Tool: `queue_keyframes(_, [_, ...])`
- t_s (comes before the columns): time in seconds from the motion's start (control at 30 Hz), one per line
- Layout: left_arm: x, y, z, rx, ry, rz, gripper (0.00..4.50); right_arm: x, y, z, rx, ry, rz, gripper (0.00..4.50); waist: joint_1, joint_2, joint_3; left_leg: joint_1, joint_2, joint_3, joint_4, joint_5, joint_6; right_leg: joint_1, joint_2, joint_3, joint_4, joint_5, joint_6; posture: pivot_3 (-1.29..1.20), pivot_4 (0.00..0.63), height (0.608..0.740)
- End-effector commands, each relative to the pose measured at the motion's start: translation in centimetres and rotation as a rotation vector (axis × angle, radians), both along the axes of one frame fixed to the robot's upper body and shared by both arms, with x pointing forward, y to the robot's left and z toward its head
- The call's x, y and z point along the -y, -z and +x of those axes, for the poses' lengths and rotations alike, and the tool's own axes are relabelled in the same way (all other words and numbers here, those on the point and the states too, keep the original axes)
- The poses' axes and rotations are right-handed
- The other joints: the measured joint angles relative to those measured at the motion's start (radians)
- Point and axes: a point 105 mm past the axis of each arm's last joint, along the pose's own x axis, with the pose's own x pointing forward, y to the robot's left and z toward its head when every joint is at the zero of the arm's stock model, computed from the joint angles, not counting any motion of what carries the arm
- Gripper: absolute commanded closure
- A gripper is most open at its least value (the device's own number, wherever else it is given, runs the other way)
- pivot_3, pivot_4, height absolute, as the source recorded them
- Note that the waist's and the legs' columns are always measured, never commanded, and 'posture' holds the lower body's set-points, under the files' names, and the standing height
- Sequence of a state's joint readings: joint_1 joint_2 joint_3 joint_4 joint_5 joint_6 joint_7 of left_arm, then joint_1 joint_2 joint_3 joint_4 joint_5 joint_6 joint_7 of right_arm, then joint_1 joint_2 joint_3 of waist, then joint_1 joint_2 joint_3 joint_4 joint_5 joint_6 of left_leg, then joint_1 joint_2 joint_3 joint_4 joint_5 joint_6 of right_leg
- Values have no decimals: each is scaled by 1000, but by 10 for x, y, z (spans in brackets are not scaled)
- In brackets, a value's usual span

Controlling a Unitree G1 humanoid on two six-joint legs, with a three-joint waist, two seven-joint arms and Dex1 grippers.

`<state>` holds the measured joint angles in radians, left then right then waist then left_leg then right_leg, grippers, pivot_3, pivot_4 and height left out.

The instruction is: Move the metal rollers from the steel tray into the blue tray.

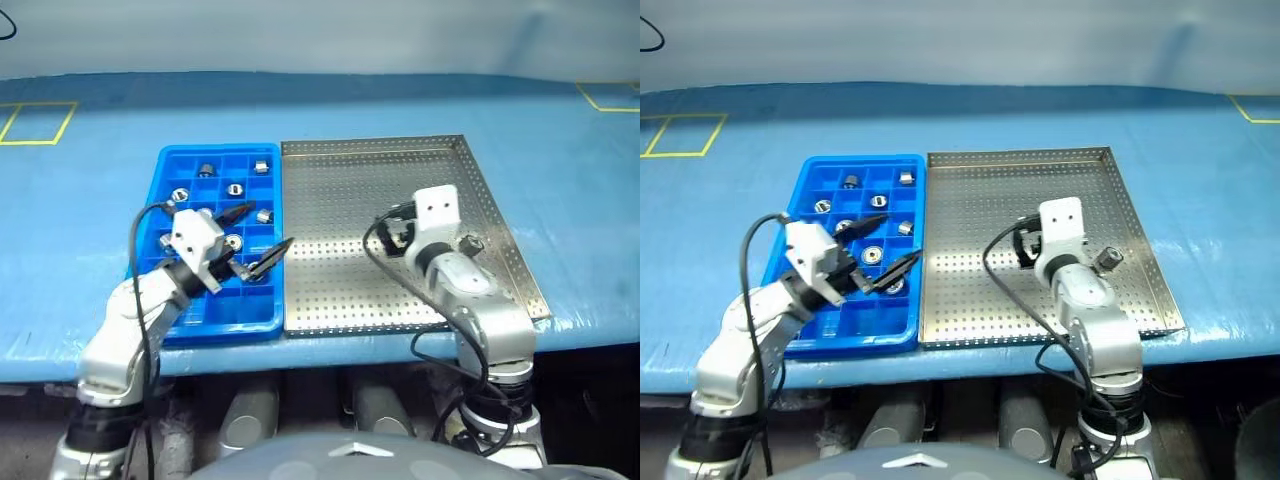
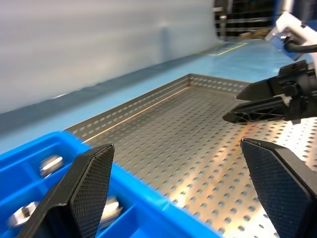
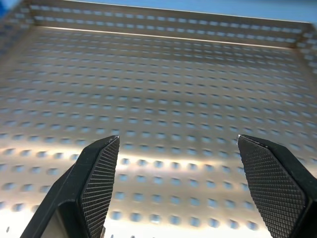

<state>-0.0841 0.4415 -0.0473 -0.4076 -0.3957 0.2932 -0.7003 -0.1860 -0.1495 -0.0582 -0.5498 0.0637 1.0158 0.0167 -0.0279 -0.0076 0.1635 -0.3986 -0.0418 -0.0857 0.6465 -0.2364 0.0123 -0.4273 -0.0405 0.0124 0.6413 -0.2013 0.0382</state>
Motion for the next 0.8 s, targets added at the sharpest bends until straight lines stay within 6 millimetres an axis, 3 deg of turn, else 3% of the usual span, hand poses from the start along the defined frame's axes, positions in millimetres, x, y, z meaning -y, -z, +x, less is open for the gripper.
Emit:
queue_keyframes(0.03, [20,0,2,-6,105,-20,0,23,-8,0,52,112,-26,486,-25,0,0,1,0,1,0,0,0,0,0,1,0,2,3,-169,150,740])
queue_keyframes(0.17, [48,2,5,-39,210,-64,0,38,4,1,40,208,1,486,-58,0,0,1,1,3,0,0,1,0,1,2,1,3,6,-215,150,740])
queue_keyframes(0.33, [65,7,-2,-66,301,-77,0,41,15,5,29,253,41,486,-96,0,0,2,1,6,0,-1,2,0,2,6,1,4,7,-240,150,740])
queue_keyframes(0.8, [67,15,-6,-103,305,-99,0,37,37,25,-16,247,127,486,-122,1,0,3,1,8,2,-1,4,0,3,11,1,6,9,-204,150,740])
